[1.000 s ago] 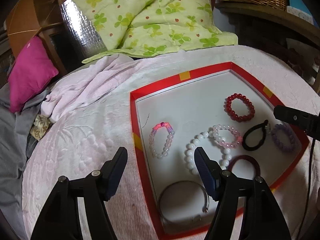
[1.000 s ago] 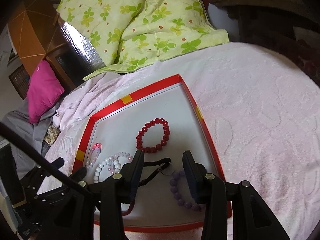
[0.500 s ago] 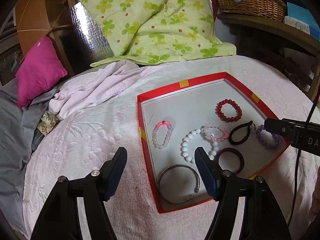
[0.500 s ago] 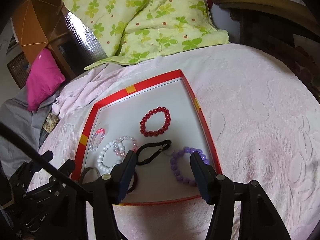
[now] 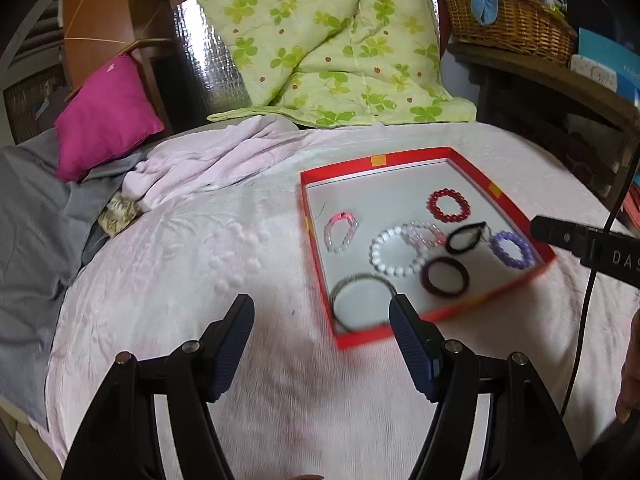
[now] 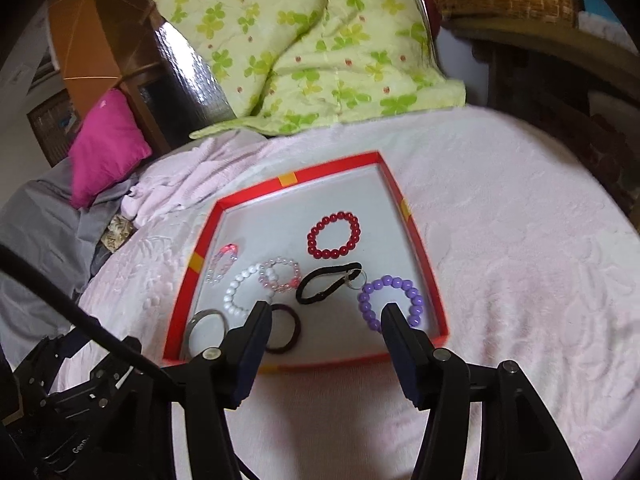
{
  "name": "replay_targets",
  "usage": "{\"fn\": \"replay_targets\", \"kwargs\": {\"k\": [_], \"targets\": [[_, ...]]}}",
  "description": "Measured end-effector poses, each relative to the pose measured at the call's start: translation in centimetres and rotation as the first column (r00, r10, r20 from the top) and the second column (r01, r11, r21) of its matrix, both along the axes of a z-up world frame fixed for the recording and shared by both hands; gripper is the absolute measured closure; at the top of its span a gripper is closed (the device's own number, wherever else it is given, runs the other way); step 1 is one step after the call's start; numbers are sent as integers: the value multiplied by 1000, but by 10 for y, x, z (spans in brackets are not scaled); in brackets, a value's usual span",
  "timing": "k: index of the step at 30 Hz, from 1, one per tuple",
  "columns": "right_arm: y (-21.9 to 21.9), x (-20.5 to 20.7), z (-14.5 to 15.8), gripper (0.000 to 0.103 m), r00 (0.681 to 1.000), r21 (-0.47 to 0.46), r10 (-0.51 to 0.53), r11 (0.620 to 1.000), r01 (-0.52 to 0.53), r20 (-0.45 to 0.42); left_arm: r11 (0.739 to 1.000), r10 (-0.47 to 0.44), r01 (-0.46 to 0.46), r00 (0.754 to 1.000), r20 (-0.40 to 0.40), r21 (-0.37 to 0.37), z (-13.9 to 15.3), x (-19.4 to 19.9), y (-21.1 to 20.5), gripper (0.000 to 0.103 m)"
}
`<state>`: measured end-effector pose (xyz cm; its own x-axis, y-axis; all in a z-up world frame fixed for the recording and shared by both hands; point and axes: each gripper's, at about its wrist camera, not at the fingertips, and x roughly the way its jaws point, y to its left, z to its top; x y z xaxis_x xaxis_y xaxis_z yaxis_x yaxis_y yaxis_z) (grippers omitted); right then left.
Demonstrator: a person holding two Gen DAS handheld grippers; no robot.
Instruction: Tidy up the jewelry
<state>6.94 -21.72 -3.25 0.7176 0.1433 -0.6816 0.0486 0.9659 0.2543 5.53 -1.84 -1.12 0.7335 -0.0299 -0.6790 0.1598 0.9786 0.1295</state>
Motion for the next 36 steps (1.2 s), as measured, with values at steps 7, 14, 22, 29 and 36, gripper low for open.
{"fn": "replay_targets", "kwargs": {"k": [7,14,22,29,36], "targets": [[17,-62,24,34,997,-88,7,996,0,79,1000,27,-27,999,27,-7,21,-51,19,32],[43,-112,42,34,994,-172,36,985,-17,108,999,39,-37,997,59,-34,46,-88,30,32],[52,-140,64,33,990,-199,40,980,-13,135,998,36,-31,993,114,-51,74,-117,30,32],[50,-154,82,33,986,-201,28,980,6,165,998,43,-34,989,143,-62,90,-132,30,32],[55,-159,90,32,983,-214,42,977,-3,176,997,49,-39,985,164,-61,100,-143,31,32]]}}
